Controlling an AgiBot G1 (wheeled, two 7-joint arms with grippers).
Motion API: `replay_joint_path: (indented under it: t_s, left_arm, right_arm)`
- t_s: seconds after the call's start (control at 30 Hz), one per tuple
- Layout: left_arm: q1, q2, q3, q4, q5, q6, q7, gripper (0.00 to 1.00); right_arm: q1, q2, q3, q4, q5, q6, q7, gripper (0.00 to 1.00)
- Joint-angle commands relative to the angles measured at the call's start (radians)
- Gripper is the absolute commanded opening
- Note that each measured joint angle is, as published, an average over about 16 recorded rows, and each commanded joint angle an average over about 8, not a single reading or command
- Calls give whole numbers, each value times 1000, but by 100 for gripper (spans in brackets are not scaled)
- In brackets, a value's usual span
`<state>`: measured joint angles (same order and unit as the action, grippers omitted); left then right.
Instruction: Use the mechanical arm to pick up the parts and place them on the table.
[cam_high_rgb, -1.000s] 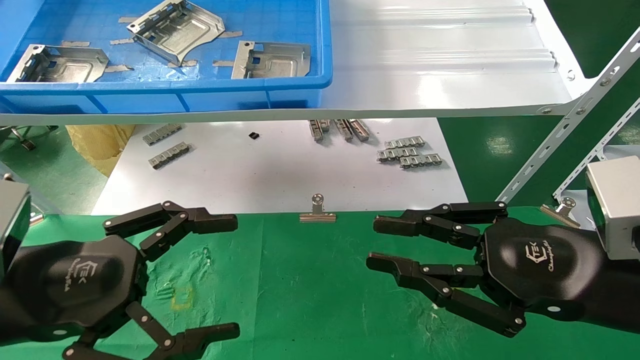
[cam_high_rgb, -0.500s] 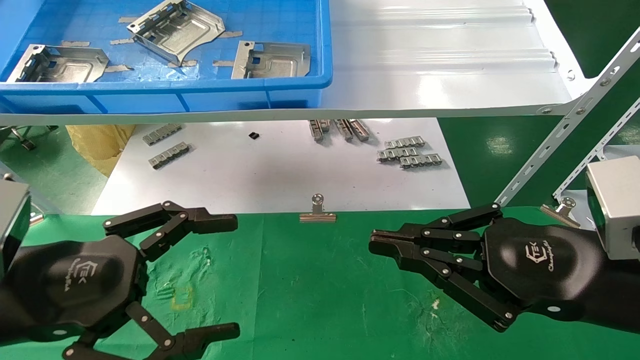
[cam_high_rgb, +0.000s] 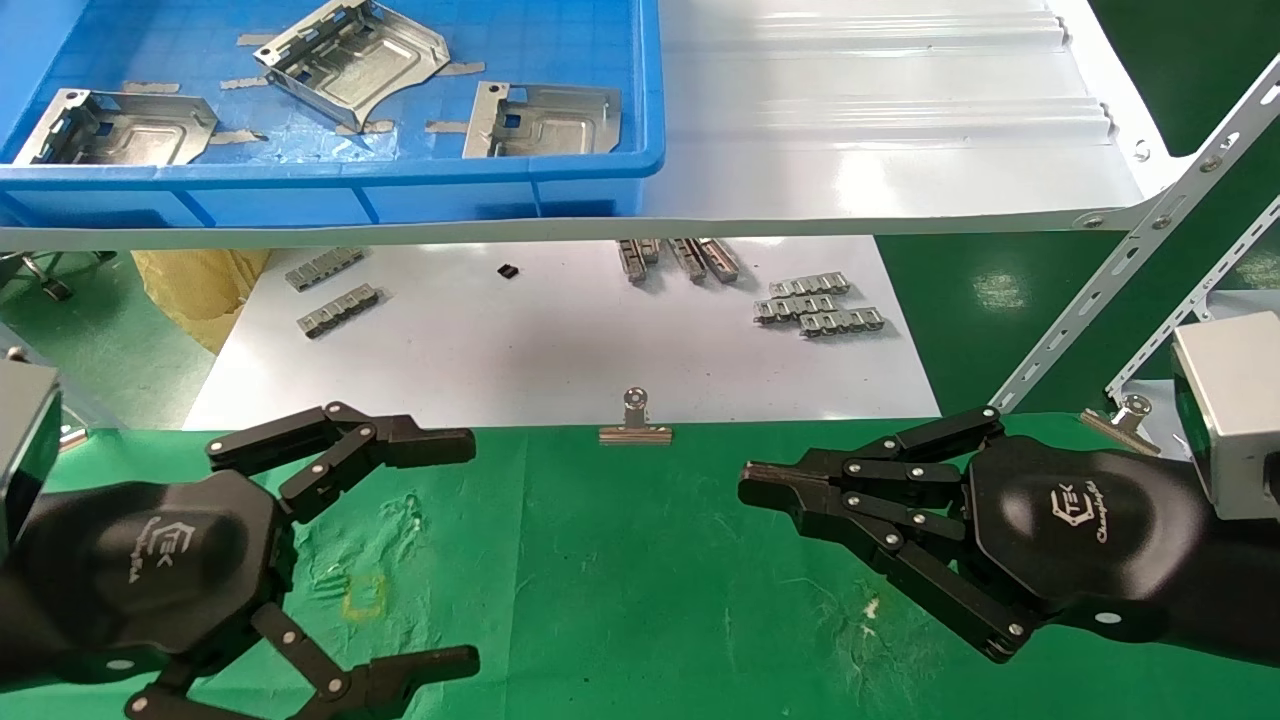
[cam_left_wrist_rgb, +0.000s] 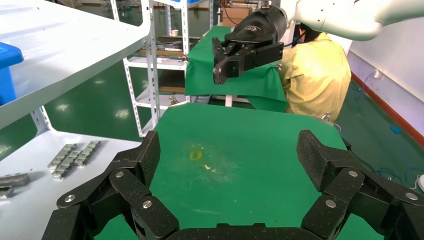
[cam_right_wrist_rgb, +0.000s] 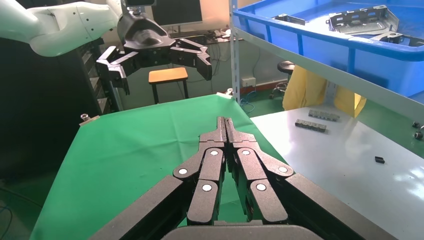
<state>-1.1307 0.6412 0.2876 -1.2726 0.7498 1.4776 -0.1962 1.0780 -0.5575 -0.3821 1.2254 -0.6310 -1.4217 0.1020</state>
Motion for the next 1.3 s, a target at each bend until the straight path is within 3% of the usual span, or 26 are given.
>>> replay_joint_path:
  t_s: [0.03, 0.23, 0.27, 0.5, 0.53, 0.7, 0.97, 1.3]
  left_arm:
    - [0, 3, 1, -6, 3, -5, 0, 100]
    - [-217, 93, 30, 97, 73, -42, -33, 100]
    - [-264, 110, 38, 132, 93, -48, -37, 100]
    - [-599, 259, 135, 523, 331, -152, -2, 100]
    - [-640, 281, 150, 586, 371, -183, 8, 100]
    - [-791, 373, 216, 846, 533, -362, 58, 99]
    - [-905, 445, 277, 1071, 658, -508, 120, 0]
    - [-957, 472, 290, 1194, 684, -582, 161, 0]
  right_arm:
    - [0, 0, 0, 0, 0, 0, 0, 0]
    - [0, 0, 0, 0, 0, 0, 0, 0]
    - [0, 0, 0, 0, 0, 0, 0, 4]
    - [0, 0, 0, 0, 0, 0, 0, 90]
    - [0, 0, 0, 0, 0, 0, 0, 98]
    - [0, 0, 0, 0, 0, 0, 0, 100]
    - [0, 0, 0, 0, 0, 0, 0, 100]
    - [0, 0, 0, 0, 0, 0, 0, 100]
